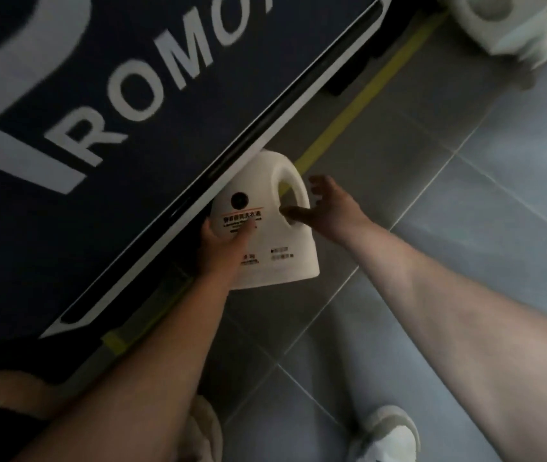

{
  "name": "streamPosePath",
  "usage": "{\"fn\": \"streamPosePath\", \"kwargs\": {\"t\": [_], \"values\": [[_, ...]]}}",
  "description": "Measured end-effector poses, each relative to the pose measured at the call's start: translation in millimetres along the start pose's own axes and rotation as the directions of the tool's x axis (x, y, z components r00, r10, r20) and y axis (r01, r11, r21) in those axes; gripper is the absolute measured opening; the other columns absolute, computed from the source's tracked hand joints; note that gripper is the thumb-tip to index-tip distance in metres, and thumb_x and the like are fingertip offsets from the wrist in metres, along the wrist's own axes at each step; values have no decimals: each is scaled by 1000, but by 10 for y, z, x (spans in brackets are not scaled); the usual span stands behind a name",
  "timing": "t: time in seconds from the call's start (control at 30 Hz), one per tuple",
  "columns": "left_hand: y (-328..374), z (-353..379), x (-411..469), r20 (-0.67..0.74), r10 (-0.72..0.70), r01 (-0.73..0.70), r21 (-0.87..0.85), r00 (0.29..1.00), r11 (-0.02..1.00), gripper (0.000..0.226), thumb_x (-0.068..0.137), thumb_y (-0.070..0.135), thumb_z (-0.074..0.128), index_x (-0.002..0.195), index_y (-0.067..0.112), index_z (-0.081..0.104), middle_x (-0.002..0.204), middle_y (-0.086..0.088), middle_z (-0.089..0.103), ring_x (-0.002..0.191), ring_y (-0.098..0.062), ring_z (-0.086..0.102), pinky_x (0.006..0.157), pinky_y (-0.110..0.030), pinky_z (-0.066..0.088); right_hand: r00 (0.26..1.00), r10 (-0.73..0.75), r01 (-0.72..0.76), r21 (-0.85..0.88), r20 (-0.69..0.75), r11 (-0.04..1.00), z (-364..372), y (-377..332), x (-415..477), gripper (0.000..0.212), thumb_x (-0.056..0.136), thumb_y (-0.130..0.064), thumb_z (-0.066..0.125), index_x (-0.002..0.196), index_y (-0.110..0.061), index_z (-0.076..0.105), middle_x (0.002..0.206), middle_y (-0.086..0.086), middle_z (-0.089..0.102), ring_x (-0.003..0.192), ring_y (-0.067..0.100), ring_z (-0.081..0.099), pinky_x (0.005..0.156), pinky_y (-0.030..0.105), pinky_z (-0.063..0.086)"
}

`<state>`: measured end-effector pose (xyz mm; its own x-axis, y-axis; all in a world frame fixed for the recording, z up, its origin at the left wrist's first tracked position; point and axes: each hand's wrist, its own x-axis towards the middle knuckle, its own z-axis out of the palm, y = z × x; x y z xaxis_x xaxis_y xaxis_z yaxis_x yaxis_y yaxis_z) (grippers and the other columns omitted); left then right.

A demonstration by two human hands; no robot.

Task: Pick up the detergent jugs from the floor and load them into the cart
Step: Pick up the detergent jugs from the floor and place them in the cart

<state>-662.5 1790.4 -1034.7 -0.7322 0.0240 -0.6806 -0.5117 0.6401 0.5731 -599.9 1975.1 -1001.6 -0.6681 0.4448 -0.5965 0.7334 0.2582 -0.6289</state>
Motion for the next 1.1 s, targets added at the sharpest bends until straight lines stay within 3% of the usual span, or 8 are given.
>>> {"fn": "streamPosePath", "kwargs": {"t": [0.1, 0.2, 0.37, 0.53, 0.73, 0.87, 0.97, 1.1], "values": [[-47, -72, 222, 71, -60, 59, 9, 996, 998, 113, 77, 72, 76, 165, 33, 17, 154, -12, 51, 134, -38, 54, 112, -61, 45, 997, 64, -63, -35, 46, 997, 127, 79, 141, 93, 85, -51, 81, 159, -21, 32, 154, 8, 51, 137, 30, 54, 104, 41, 48], [-16, -149, 319, 130, -34, 29, 42, 991, 999, 132, 57, 79, 82, 164, 37, 19, 153, -9, 54, 133, -37, 56, 111, -62, 46, 984, 143, -140, -37, 107, 990, 266, 185, 211, 101, 83, -55, 81, 161, -17, 28, 153, 9, 52, 136, 30, 55, 101, 41, 49], [-5, -200, 423, 191, -6, -13, 96, 982, 995, 120, 75, 64, 82, 167, 33, 12, 155, -8, 51, 137, -36, 53, 114, -57, 44, 968, 223, -232, 81, 114, 969, 395, 371, 175, 103, 73, -67, 83, 150, -13, 41, 139, 7, 61, 125, 28, 62, 91, 36, 50], [88, -227, 404, 320, 22, -89, 195, 947, 977, 130, 63, 64, 90, 166, 36, 15, 157, -9, 50, 138, -35, 53, 114, -58, 43, 939, 308, -329, 129, 155, 936, 436, 607, -12, 143, 22, -92, 77, 141, -17, 54, 126, 3, 71, 110, 25, 71, 93, 43, 62], [223, -114, 397, 458, -9, -176, 358, 889, 917, 118, 66, 45, 93, 162, 33, 25, 135, -3, 58, 121, -28, 58, 109, -52, 48, 907, 340, -382, 143, 249, 913, 406, 894, -309, 103, 45, -78, 87, 130, -24, 64, 119, -4, 74, 108, 19, 70, 92, 40, 61], [239, 41, 388, 427, 10, -156, 309, 904, 938, 120, 58, 72, 88, 158, 31, 34, 139, -6, 61, 122, -29, 62, 110, -51, 49, 901, 418, -434, 254, 118, 864, 284, 914, -247, 111, 56, -77, 87, 139, -12, 53, 123, 4, 70, 111, 26, 69, 93, 41, 60], [244, 130, 370, 419, 57, -181, 260, 906, 948, 91, 77, 62, 82, 154, 29, 44, 128, -4, 68, 112, -26, 68, 103, -46, 53, 903, 424, -425, 292, 71, 857, 255, 873, -263, 110, 62, -72, 88, 145, -10, 48, 133, 8, 66, 120, 29, 66, 99, 40, 57], [268, 157, 353, 424, 59, -181, 253, 904, 950, 82, 76, 52, 87, 145, 23, 53, 122, -6, 71, 103, -25, 71, 96, -44, 57, 906, 421, -410, 326, 40, 852, 262, 836, -340, 108, 68, -65, 88, 149, -8, 43, 142, 10, 61, 128, 31, 61, 98, 38, 52]]}}
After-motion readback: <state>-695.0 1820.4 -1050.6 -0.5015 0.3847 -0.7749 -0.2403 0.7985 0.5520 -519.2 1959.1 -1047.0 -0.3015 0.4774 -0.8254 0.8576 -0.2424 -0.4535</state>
